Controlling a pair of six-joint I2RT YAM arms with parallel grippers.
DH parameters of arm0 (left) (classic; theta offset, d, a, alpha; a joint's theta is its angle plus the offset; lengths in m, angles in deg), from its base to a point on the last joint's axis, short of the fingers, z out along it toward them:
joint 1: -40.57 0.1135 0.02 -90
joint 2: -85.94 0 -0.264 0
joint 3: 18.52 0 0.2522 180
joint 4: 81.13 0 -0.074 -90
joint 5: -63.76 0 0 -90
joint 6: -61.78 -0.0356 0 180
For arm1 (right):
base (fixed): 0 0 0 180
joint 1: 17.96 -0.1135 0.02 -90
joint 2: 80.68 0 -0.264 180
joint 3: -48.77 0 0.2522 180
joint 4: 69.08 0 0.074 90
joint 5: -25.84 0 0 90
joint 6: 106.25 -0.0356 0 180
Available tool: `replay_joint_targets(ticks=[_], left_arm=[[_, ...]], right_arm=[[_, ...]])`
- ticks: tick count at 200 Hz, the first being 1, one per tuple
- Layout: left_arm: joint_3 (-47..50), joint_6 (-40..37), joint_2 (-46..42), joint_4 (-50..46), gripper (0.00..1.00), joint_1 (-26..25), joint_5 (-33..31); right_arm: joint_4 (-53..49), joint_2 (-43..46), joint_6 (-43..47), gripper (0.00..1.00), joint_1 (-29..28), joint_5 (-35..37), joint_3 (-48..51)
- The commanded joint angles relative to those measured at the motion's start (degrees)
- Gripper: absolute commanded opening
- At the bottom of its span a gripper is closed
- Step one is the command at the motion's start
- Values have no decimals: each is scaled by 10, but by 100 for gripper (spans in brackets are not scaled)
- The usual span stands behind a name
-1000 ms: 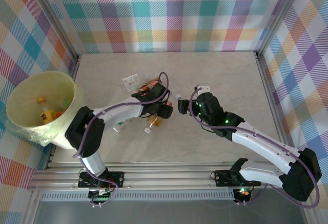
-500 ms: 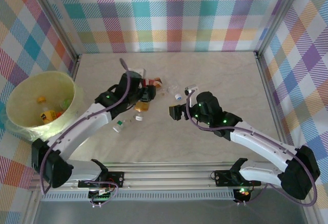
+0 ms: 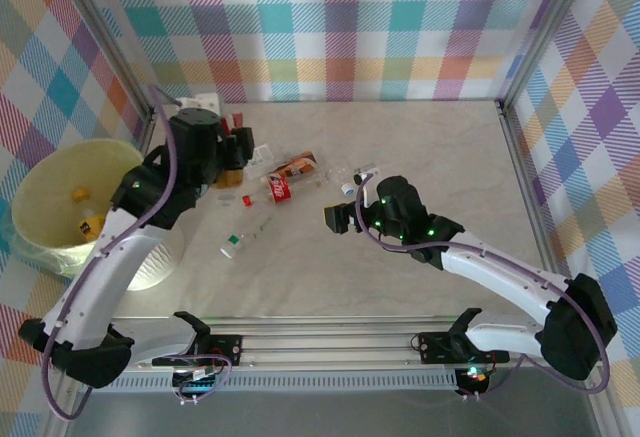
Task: Put the plastic bottles in the bin
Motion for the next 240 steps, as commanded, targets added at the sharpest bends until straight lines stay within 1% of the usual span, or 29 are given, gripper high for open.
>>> replay_joint_targets(ticks=[1,18,36,71,82,94,120,133,139,150,157,159,179,199,220,240], left_arm=[[-44,-59,-12,-42,48,12,-83],[-75,-85,-14,-47,47,27,-134],[-100,-104,-16,-47,47,52,-165],[-113,-128,-20,-43,47,111,-172],[-106,-142,-21,-39,47,136,-178],[-97,-145,-20,-36,47,179,-168],[-90,-113,-20,-48,47,293,-90],[-83,-89,-20,-54,47,352,-39],[-80,-77,-20,-58,47,382,-10],[-68,-60,-20,-61,48,437,64],[-63,-50,-19,-66,48,464,106],[-62,-46,-20,-67,48,481,117],[-52,-24,-16,-80,48,561,205],[-33,4,-9,-75,48,615,280],[-19,37,10,-67,48,653,366],[-10,53,24,-56,49,664,398]], right_arm=[[25,-6,0,100,1,6,-23],[25,-9,0,100,2,6,-27],[24,-12,1,100,1,5,-30],[22,-14,-3,100,2,7,-32],[21,-14,-6,100,1,8,-31],[20,-13,-8,100,1,8,-31],[13,-10,-2,100,2,12,-33],[10,-7,0,100,1,17,-33],[9,-6,1,100,1,18,-32],[8,-4,2,100,1,19,-32],[7,-3,3,100,1,20,-32],[6,-3,2,100,2,20,-32],[2,3,4,100,2,25,-31],[3,5,10,100,2,29,-28],[3,5,9,100,2,28,-29],[2,6,8,100,2,27,-28]])
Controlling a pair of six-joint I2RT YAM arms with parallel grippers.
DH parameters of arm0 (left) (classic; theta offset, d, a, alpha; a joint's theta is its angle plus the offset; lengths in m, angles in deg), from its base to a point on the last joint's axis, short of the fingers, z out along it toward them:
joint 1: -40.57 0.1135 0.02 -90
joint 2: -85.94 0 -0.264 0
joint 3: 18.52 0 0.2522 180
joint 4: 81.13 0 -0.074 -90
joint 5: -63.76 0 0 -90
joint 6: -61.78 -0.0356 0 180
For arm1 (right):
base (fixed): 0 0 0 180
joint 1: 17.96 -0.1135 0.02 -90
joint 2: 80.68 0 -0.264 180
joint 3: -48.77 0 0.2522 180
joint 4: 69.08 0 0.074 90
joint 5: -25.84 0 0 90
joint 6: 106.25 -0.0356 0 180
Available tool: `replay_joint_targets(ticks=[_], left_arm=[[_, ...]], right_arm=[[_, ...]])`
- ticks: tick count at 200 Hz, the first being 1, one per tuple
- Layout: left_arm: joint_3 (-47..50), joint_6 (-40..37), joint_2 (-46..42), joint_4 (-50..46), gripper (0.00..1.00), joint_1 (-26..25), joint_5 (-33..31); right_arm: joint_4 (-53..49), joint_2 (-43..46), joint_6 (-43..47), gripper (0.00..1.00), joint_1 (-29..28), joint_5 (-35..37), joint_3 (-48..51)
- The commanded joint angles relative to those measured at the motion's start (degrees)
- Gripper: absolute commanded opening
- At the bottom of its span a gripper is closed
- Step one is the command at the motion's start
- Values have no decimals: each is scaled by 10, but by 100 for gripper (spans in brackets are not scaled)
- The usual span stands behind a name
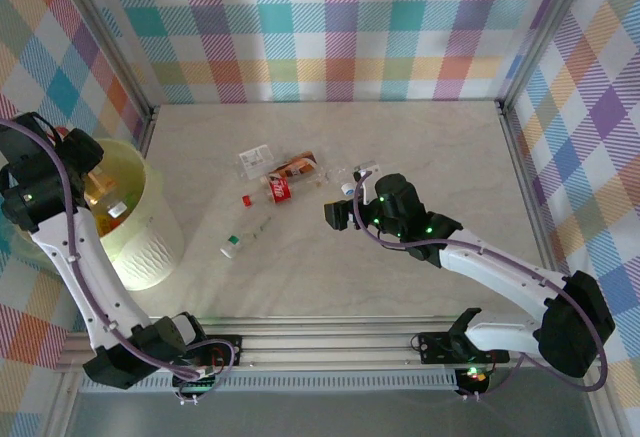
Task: Put the plastic bottles in the bin
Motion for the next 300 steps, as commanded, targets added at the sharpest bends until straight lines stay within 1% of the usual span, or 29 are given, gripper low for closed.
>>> replay_joint_targets(ticks=[1,27,58,66,79,101,120,143,170,196,206,234,255,274,300], left_arm=[[13,42,16,14,49,14,107],[19,44,24,16,52,14,121],[26,49,30,19,57,14,169],[28,59,28,18,61,14,171],[29,73,22,19,72,14,168],[27,83,15,23,79,14,168],[21,84,15,20,83,14,171],[16,84,16,15,91,14,169],[14,89,12,13,94,14,171],[15,110,-11,19,97,9,170],[16,118,-27,27,100,2,166],[14,133,-61,43,100,-26,153],[15,144,-76,63,100,-55,182],[29,144,-90,94,100,-96,203],[56,128,-108,125,100,-178,177]], right_arm=[[5,13,6,99,2,6,-17],[2,14,12,100,1,9,-17],[3,12,13,100,2,9,-17],[5,10,13,100,1,10,-17],[5,8,13,100,2,9,-18],[6,6,13,100,1,8,-18],[7,6,12,100,1,8,-15],[7,8,10,100,1,9,-11],[6,12,8,100,1,13,-5],[7,15,6,100,2,19,-1],[7,15,3,100,1,21,0],[16,14,-2,100,2,27,2],[20,12,-4,100,2,32,3],[23,13,-7,100,1,35,4],[29,20,-19,100,1,45,11]])
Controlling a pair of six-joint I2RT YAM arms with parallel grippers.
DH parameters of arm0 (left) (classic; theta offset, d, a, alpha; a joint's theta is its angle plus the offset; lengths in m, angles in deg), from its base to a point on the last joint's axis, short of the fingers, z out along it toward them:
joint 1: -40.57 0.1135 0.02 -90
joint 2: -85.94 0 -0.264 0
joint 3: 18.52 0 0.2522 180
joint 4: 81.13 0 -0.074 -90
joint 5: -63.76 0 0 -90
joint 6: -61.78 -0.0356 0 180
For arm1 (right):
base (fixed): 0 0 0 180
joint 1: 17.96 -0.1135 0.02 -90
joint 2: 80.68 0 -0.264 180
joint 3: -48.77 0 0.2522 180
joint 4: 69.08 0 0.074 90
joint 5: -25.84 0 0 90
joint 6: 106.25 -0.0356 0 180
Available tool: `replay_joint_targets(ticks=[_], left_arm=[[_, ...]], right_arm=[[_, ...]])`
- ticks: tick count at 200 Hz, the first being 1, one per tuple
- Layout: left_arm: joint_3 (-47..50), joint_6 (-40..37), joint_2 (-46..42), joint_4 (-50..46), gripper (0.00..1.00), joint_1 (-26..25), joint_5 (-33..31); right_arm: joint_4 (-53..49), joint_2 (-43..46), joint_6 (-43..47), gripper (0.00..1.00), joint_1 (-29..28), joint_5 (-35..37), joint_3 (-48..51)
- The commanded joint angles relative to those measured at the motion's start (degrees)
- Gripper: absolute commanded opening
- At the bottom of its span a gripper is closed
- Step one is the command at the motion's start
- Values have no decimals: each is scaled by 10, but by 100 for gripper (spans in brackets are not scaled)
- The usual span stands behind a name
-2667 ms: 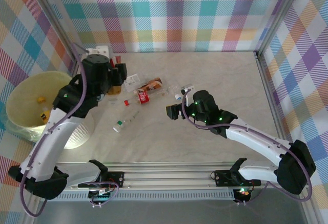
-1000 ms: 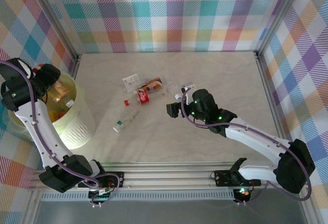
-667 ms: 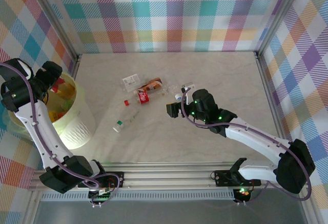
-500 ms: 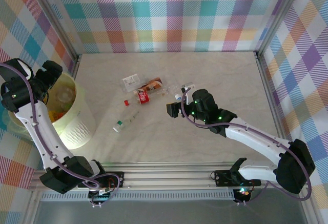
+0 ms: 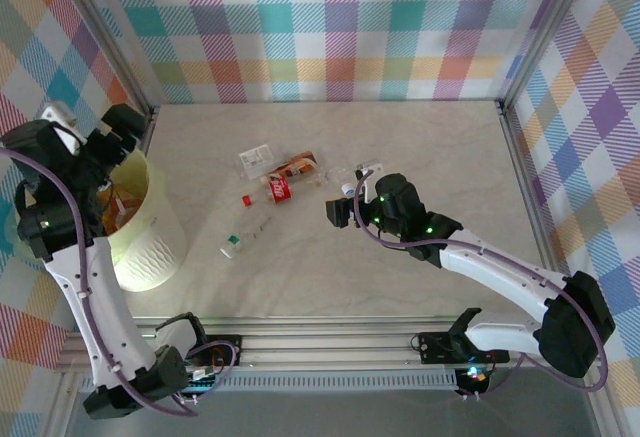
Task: Put the plastic bottles in the bin
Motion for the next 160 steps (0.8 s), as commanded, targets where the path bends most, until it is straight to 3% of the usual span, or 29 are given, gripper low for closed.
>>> replay_joint_targets(ticks=[1,70,123,137,160], left_arm=[[20,-9,-13,44,100,-66,-1],[45,-70,29,-1,100,-314,-167],[36,-107,106,-28,100,-512,-361],[33,-107,136,-37,100,-543,-380],[34,-95,186,-58,100,-545,-356]], right_arm=[[26,19,-16,100,2,16,11],[31,52,-62,100,2,47,46],[32,73,-92,100,2,69,72],[27,75,-91,100,2,72,72],[23,77,-89,100,2,75,72]])
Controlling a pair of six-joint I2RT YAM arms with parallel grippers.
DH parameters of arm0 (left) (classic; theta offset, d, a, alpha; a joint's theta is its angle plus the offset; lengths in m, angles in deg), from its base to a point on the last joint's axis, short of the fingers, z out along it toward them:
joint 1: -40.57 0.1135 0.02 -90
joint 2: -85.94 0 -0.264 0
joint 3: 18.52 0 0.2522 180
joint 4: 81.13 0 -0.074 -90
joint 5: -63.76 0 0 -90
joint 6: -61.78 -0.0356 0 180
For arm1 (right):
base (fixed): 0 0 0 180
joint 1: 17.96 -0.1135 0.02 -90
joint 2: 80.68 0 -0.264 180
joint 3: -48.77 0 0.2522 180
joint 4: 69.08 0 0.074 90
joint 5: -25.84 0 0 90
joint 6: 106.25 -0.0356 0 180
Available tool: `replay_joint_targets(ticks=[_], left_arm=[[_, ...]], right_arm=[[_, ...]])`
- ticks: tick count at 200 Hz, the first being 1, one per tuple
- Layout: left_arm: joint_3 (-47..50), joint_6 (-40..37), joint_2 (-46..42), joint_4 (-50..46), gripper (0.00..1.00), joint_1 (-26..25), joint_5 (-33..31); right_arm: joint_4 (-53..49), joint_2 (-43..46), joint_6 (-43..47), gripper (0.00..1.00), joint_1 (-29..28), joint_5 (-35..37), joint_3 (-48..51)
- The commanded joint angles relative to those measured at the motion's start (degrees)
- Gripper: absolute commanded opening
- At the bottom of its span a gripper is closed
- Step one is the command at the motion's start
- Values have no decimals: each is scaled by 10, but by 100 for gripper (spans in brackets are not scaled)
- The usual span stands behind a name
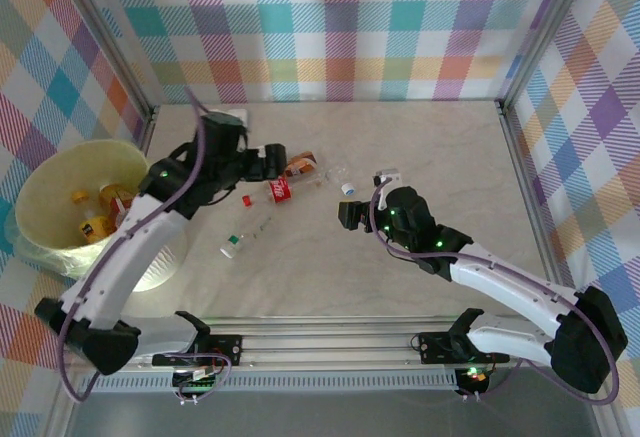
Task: Put the plastic bottles in the bin
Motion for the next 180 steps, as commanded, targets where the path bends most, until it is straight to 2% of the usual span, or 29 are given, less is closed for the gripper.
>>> replay_joint_targets(ticks=[1,26,57,74,104,135,180], left_arm=[[-10,-5,40,-40,100,-6,-34],[-15,-8,78,-76,100,-5,-36],[36,-9,103,-58,100,27,67],[62,0,120,-53,100,52,91],[90,17,143,-46,100,69,90],[133,7,157,-20,100,74,34],[172,-13,209,28,100,105,57]], right_arm=[[7,15,-10,100,2,15,3],[4,17,-5,100,2,16,3],[6,15,-3,100,2,20,5],[7,13,-3,100,2,19,3],[5,14,1,100,2,20,2],[3,17,-7,100,2,23,5],[-4,19,-10,100,2,25,6]])
